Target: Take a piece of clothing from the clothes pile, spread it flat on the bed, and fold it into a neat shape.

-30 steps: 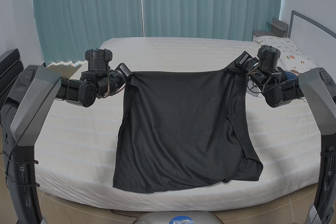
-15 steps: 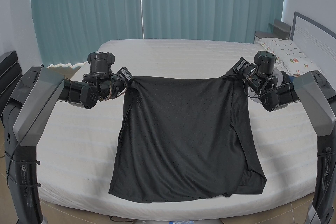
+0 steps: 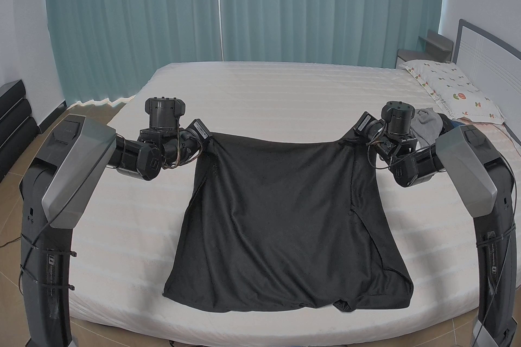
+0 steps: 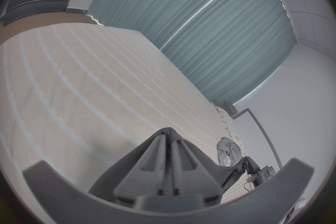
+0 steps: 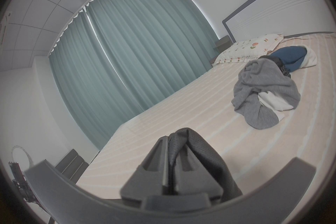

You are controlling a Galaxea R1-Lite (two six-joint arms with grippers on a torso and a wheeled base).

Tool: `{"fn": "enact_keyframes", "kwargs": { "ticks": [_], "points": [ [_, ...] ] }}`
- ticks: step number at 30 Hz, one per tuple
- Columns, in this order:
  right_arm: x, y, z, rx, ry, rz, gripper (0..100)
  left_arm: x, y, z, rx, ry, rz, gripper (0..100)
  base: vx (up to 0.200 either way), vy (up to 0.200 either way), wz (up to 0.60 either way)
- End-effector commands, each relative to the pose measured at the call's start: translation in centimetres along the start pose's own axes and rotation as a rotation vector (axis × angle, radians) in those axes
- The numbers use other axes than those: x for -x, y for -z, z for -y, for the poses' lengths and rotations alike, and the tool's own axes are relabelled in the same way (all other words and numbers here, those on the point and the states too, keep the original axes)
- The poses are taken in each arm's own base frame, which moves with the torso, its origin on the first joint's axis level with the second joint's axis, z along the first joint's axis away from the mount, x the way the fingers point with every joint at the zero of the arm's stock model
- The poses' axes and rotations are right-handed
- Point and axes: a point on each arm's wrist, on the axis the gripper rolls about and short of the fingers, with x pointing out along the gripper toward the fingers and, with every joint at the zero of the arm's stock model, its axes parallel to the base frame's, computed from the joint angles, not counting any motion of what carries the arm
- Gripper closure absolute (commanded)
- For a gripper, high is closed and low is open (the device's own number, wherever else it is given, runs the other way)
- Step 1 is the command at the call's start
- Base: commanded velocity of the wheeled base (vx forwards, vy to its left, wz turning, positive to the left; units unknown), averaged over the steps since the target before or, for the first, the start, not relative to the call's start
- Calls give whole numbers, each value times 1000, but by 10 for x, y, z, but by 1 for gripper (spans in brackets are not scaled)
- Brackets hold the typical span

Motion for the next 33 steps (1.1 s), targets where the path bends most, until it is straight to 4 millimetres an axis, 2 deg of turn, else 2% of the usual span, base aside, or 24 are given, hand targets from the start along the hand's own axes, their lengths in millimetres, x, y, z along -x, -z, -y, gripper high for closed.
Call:
{"fn": "enact_keyframes", "kwargs": {
  "ticks": [1,3,8,9,13,16,17,19,20,23,26,29,33],
  "points": [
    [-6,36,22,20,51,-81,0,-18,18,-21,5,-46,-37,0,0,0,0],
    [-6,48,35,43,85,-120,0,-23,23,-31,8,-81,-37,0,0,0,0],
    [2,51,67,82,151,-184,0,-23,28,-48,25,-178,-47,0,0,0,0],
    [5,50,73,82,152,-199,0,-21,30,-51,39,-203,-65,0,0,0,0],
    [16,34,76,60,125,-222,0,-10,22,-53,93,-221,-69,0,0,0,0],
    [31,24,75,57,97,-275,0,7,20,-53,133,-208,-109,0,0,0,0],
    [38,22,76,63,88,-297,0,21,19,-54,148,-192,-144,0,0,0,0],
    [38,22,76,63,88,-297,0,21,19,-54,148,-192,-144,0,0,0,0],
    [55,21,70,85,78,-345,0,56,24,-53,162,-141,-212,0,0,0,0],
    [62,21,65,96,69,-356,0,78,31,-54,166,-122,-220,0,0,0,0],
    [63,7,56,96,59,-314,0,99,38,-53,247,-74,-211,0,0,0,0],
    [67,2,51,97,50,-309,0,108,44,-57,292,-18,-216,0,0,0,0],
    [83,17,34,114,24,-369,0,109,55,-70,298,41,-220,0,0,0,0]
  ]
}}
